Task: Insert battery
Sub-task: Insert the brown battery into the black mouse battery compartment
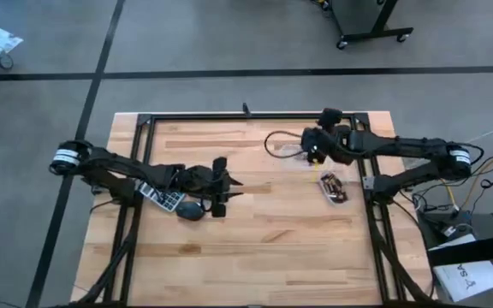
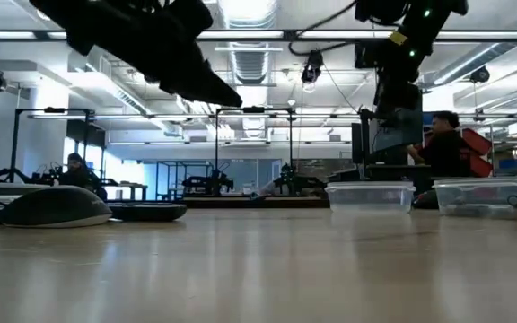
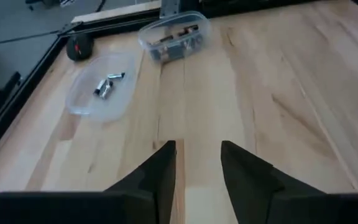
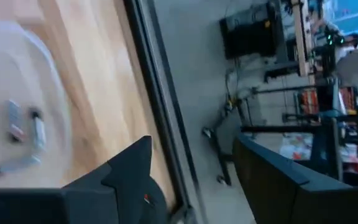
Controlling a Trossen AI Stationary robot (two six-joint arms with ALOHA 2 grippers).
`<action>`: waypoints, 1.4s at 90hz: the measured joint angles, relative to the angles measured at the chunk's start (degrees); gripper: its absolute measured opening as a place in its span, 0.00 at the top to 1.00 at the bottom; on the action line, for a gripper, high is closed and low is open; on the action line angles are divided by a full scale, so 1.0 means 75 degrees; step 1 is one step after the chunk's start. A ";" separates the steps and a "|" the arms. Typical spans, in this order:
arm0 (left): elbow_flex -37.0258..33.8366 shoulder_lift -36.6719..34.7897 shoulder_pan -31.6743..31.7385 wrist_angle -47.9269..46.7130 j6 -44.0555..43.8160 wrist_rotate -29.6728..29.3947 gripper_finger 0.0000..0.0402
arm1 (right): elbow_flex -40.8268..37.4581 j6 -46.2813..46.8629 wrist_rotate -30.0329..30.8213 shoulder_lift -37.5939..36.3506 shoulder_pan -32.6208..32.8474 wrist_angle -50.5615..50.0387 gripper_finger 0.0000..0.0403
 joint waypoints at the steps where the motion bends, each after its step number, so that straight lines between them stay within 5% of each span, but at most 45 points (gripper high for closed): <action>1: -0.0033 0.0000 0.0001 0.0027 -0.0006 0.0000 0.73 | 0.0000 -0.0087 -0.0061 0.0003 -0.0080 0.0012 0.48; 11: -0.0346 0.0002 0.0015 0.0126 -0.0041 0.0000 0.74 | 0.0017 -0.0668 -0.0614 0.0162 -0.0925 0.0072 0.46; 46: -0.1215 0.0003 0.0399 0.1075 -0.0014 -0.0122 0.75 | 0.0364 -0.1640 -0.0624 0.1742 -0.3019 0.0064 0.32; 61: -0.1540 0.0000 0.0939 0.1077 -0.0022 -0.0056 0.76 | 0.1254 -0.1588 -0.0973 0.2625 -0.3361 -0.1352 0.26; 80: -0.1865 0.0001 0.1822 0.1127 -0.0057 0.0956 0.76 | 0.2037 -0.1851 -0.1284 0.3791 -0.3633 -0.3218 0.18; 126: -0.2577 0.0001 0.2038 0.1265 -0.0548 0.1064 0.76 | 0.2057 -0.3878 -0.1574 0.5024 -0.4086 -0.3372 0.15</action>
